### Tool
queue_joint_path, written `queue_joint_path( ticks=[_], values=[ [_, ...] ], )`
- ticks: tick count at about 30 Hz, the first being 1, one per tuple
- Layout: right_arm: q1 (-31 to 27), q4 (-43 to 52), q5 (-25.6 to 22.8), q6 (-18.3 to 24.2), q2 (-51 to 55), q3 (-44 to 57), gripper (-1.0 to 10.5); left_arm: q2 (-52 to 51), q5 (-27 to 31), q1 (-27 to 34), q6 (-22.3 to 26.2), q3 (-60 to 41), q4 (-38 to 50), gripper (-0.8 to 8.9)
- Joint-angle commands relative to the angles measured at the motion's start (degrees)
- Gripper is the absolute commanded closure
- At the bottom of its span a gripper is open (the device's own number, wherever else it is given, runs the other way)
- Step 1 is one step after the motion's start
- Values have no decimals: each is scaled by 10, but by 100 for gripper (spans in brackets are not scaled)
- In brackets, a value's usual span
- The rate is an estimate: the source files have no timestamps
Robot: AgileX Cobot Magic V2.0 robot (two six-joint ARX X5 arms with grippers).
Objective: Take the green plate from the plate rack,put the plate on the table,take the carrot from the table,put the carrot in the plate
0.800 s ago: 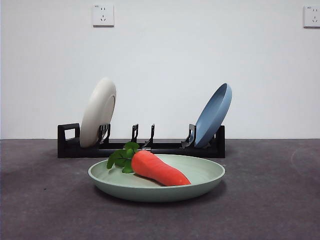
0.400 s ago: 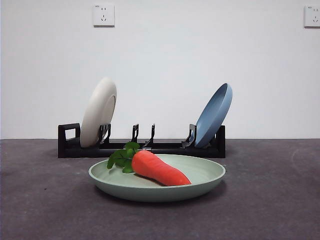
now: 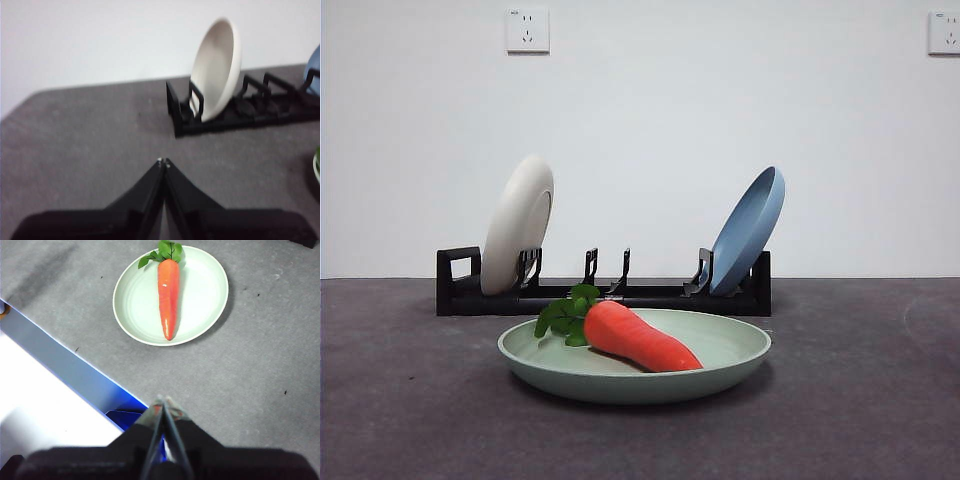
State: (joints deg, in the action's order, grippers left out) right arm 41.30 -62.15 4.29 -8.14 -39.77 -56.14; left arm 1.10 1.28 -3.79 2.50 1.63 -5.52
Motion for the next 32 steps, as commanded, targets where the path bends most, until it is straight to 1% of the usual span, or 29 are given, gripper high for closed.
queue_joint_path(
  ticks=[1,3,7,28,29,30,32],
  values=[
    [1,2,-2,1,1,3,946,-3,-2,2,-31,-14,-1,817],
    [1,2,-2,1,1,3,946,-4,-1,2,-41,-14,-21,817],
    [1,2,-2,1,1,3,946,-6,-1,2,-40,-14,-49,817],
    [1,2,-2,1,1,3,946,-6,-1,2,-40,-14,-48,817],
    [-4,3,-5,16,3,3,946,-6,-1,2,-40,-14,-48,817],
    [-15,3,-16,43,9,3,946,-6,-1,2,-40,-14,-49,817],
    [-41,11,-16,53,21,4,946,-6,-1,2,-40,-14,-48,817]
  ],
)
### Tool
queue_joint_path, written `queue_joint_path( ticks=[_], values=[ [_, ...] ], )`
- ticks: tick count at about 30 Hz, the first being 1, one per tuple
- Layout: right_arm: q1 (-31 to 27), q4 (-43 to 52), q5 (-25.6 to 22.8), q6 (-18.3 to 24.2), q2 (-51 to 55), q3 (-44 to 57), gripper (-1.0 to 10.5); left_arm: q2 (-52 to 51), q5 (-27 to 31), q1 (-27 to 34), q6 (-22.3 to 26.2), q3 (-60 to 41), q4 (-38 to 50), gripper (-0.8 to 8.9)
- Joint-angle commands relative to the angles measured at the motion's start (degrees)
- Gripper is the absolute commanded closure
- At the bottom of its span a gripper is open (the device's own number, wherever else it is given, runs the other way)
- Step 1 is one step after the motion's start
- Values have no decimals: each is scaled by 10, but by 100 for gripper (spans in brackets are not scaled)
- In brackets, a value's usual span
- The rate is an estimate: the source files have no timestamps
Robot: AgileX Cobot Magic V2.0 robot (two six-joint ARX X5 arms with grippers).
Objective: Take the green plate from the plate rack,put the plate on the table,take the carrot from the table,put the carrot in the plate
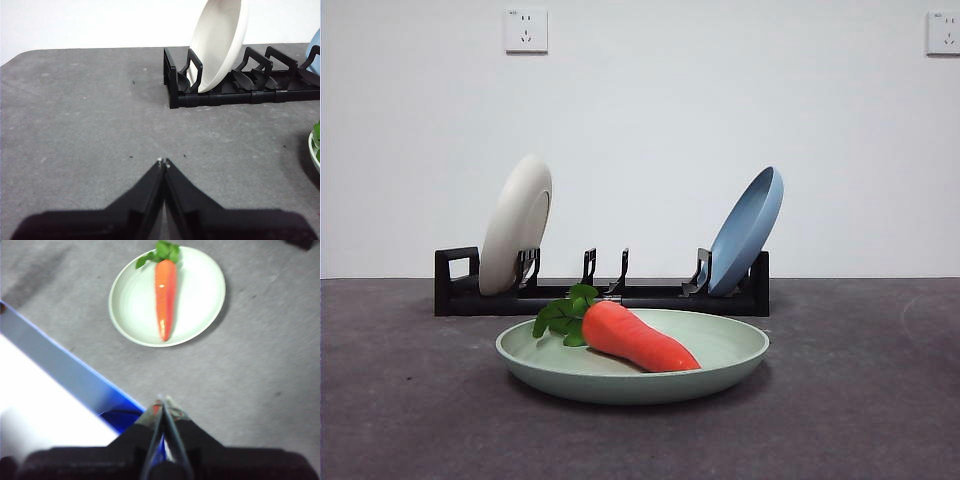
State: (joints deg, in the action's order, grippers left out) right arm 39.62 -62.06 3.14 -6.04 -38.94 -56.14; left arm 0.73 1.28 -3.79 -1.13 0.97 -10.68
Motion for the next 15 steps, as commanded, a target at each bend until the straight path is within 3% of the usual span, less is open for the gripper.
queue_joint_path(
  ticks=[1,7,15],
  values=[
    [-48,30,-2,31,21,6,946,-2,-1,2,-4,-7,3,817],
    [-210,202,45,29,105,83,946,-2,-1,2,-4,-7,3,817],
    [-333,445,44,43,227,304,946,-2,-1,2,-4,-7,3,817]
  ],
)
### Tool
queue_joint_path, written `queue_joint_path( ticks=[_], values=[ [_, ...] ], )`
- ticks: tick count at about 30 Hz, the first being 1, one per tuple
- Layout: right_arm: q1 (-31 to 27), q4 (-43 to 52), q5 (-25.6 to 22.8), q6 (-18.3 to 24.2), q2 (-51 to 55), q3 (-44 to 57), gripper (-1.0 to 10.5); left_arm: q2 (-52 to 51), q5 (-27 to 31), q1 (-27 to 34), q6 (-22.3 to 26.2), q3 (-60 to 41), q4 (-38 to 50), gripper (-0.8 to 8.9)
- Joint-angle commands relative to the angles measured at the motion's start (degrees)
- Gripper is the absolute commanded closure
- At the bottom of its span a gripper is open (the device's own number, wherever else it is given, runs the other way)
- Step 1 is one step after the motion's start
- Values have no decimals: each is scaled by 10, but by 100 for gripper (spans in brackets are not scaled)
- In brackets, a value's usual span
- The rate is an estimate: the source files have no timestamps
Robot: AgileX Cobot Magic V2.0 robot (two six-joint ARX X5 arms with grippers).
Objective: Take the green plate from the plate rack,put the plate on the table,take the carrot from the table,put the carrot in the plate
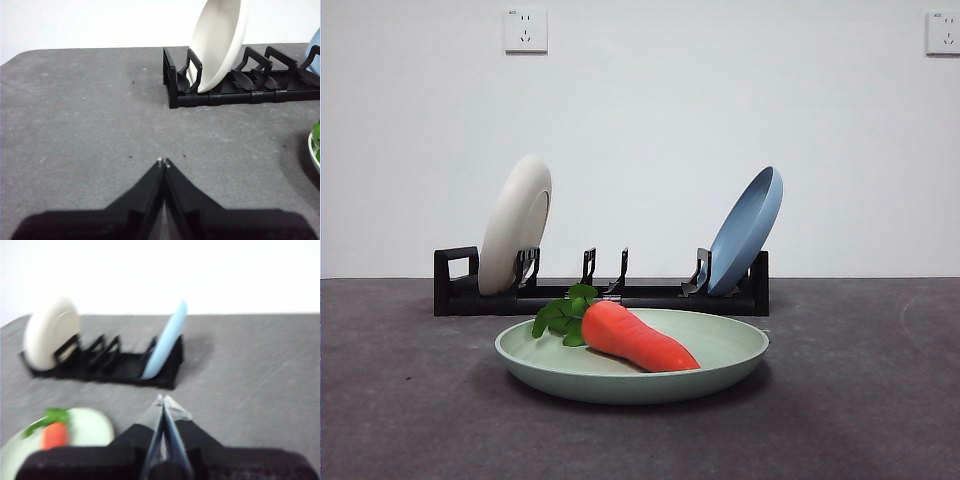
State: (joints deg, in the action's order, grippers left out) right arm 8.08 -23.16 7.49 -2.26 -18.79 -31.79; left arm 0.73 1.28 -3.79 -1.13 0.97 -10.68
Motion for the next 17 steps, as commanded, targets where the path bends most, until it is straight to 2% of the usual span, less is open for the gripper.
queue_joint_path(
  ticks=[1,6,17],
  values=[
    [-25,82,1,5,40,87,946,-2,-1,2,-4,-7,3,817],
    [-42,164,-2,8,95,188,946,-2,-1,2,-4,-7,3,817],
    [-46,165,-1,-5,174,285,946,-2,-1,2,-4,-7,3,817]
  ],
)
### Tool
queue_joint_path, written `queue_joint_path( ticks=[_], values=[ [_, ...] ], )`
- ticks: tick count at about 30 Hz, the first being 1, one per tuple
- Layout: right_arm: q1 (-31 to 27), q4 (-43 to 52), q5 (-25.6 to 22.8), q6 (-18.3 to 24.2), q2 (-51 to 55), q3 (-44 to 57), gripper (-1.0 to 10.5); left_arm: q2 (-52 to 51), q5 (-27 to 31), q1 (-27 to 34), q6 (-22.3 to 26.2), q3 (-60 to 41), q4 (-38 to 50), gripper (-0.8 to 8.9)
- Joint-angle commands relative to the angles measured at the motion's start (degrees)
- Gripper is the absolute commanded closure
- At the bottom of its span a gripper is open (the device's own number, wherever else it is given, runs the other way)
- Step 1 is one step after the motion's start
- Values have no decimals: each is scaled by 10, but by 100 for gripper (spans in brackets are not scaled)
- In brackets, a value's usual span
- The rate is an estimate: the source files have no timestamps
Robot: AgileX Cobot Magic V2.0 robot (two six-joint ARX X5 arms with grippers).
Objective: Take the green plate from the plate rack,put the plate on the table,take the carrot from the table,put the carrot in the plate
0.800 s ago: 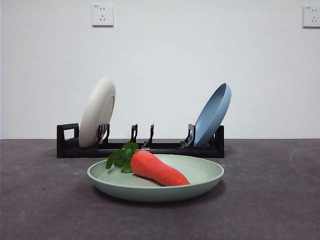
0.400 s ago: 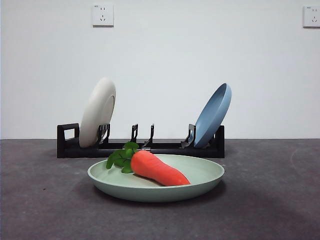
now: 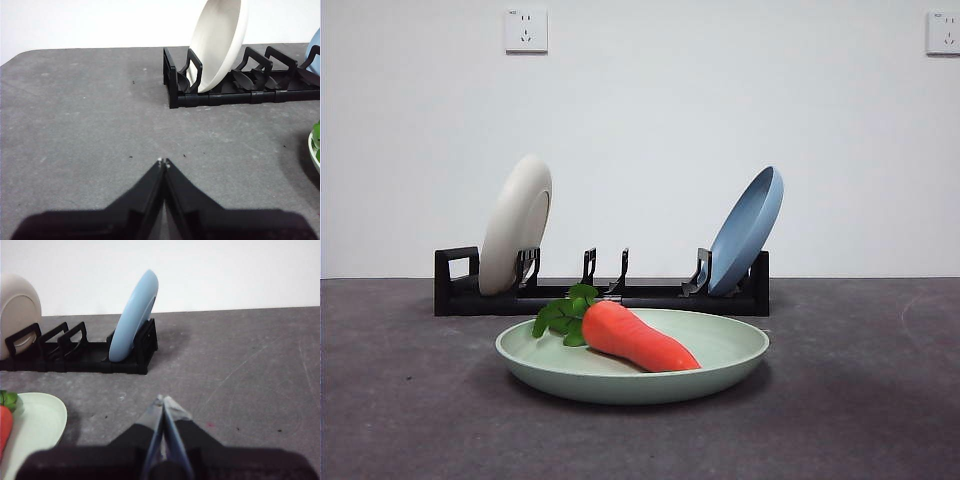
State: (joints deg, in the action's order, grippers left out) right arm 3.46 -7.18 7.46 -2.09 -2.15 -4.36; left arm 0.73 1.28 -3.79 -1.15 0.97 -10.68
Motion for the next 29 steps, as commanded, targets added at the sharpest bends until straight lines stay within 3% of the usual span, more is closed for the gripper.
queue_joint_path(
  ticks=[1,11,14,29],
  values=[
    [0,1,-1,-7,11,12,946,-2,-1,2,-4,-7,3,817],
    [0,-75,0,-5,21,16,946,-2,-1,2,-4,-7,3,817],
    [0,-100,-1,-25,21,16,946,-2,-1,2,-4,-7,3,817],
    [0,-100,-2,-25,21,16,946,-2,-1,2,-4,-7,3,817]
  ],
)
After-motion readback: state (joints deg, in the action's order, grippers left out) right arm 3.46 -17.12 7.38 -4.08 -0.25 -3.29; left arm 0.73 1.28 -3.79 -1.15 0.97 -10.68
